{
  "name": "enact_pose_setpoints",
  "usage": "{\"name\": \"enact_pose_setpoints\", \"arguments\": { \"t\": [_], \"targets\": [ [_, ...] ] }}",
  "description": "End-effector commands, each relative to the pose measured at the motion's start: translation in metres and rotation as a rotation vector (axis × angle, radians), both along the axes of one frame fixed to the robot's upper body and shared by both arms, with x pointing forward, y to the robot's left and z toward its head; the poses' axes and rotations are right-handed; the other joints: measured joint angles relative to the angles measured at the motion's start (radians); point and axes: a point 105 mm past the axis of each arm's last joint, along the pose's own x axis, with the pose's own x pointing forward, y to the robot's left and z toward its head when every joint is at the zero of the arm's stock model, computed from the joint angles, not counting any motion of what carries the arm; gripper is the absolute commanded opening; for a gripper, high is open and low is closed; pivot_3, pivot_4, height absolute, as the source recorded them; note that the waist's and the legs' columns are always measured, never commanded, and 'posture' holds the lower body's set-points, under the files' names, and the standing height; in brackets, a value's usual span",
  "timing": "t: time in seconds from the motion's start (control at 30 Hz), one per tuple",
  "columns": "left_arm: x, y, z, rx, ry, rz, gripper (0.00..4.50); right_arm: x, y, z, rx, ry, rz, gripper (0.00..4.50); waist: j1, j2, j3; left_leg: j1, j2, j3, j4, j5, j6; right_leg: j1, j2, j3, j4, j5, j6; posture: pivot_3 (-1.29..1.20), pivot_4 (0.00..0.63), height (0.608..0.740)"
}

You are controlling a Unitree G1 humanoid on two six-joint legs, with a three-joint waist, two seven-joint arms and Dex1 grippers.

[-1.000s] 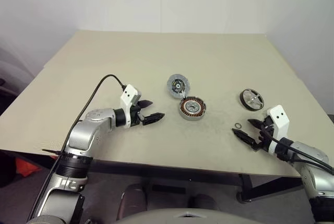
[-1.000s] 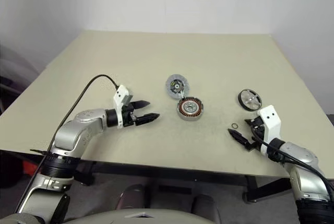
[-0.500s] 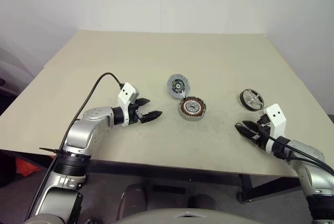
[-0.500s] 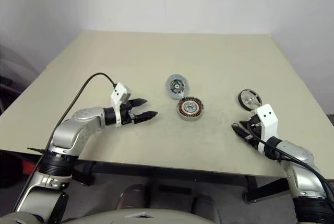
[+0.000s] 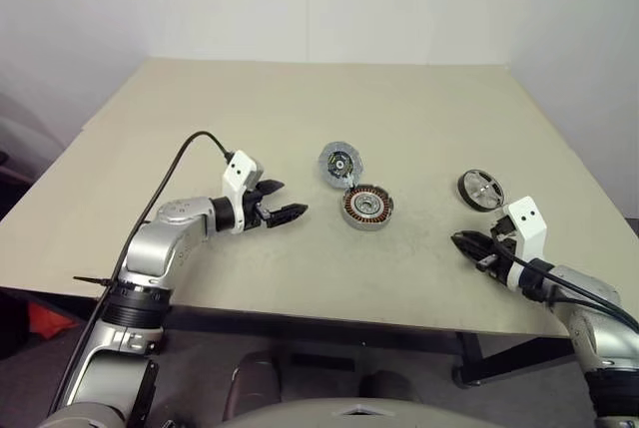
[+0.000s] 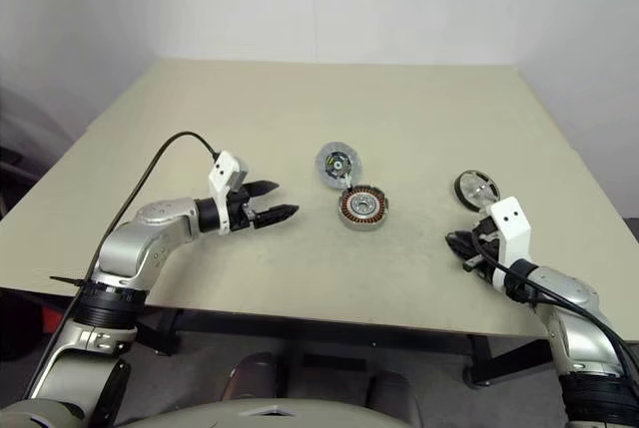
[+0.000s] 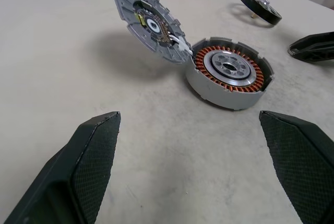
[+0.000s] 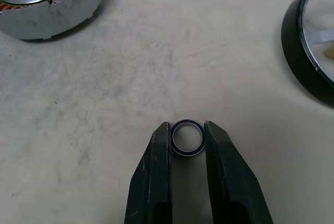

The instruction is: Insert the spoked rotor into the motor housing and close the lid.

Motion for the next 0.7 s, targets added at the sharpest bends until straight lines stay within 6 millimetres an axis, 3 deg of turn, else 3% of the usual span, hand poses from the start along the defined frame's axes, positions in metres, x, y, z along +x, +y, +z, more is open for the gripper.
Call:
{"name": "enact_pose_setpoints", "arguments": {
  "t": [0.03, 0.17, 0.27, 0.43, 0.7],
  "targets": [
    [0.006, 0.002, 0.017, -0.011, -0.063, 0.005, 4.5, 0.013, 0.017, 0.025, 0.009, -0.088, 0.074, 0.56, -0.002, 0.0, 0.0, 0.0, 0.0, 0.0, 0.0, 0.0, 0.0, 0.0, 0.0, 0.0, 0.0, 0.0, 0.0, 0.0, 0.0, 0.74],
    [0.006, 0.001, 0.017, -0.013, -0.063, 0.004, 4.5, 0.028, 0.046, 0.05, 0.046, -0.163, 0.174, 0.56, -0.004, 0.0, 0.0, 0.0, 0.0, 0.0, 0.0, 0.0, 0.0, 0.0, 0.0, 0.0, 0.001, 0.001, -0.002, 0.0, 0.0, 0.74],
    [0.006, 0.0, 0.017, -0.014, -0.063, 0.003, 4.5, 0.038, 0.054, 0.056, 0.07, -0.174, 0.194, 0.56, -0.003, 0.0, 0.0, 0.0, 0.0, 0.0, 0.0, 0.0, 0.0, 0.0, 0.0, 0.0, 0.001, 0.002, -0.003, 0.0, 0.0, 0.74],
    [0.006, 0.001, 0.015, -0.012, -0.063, 0.01, 4.5, 0.058, 0.064, 0.05, 0.082, -0.161, 0.202, 0.56, 0.0, 0.0, 0.0, -0.001, 0.0, 0.0, 0.0, 0.0, 0.0, 0.0, 0.0, 0.0, 0.001, 0.003, -0.005, 0.0, 0.0, 0.74],
    [0.006, 0.006, 0.016, -0.006, -0.071, 0.033, 4.5, 0.074, 0.099, 0.032, 0.124, -0.13, 0.26, 0.56, -0.008, 0.0, 0.0, -0.001, 0.0, 0.0, 0.001, 0.0, 0.0, -0.002, 0.0, 0.0, 0.004, 0.003, -0.005, 0.0, 0.0, 0.74]
  ]
}}
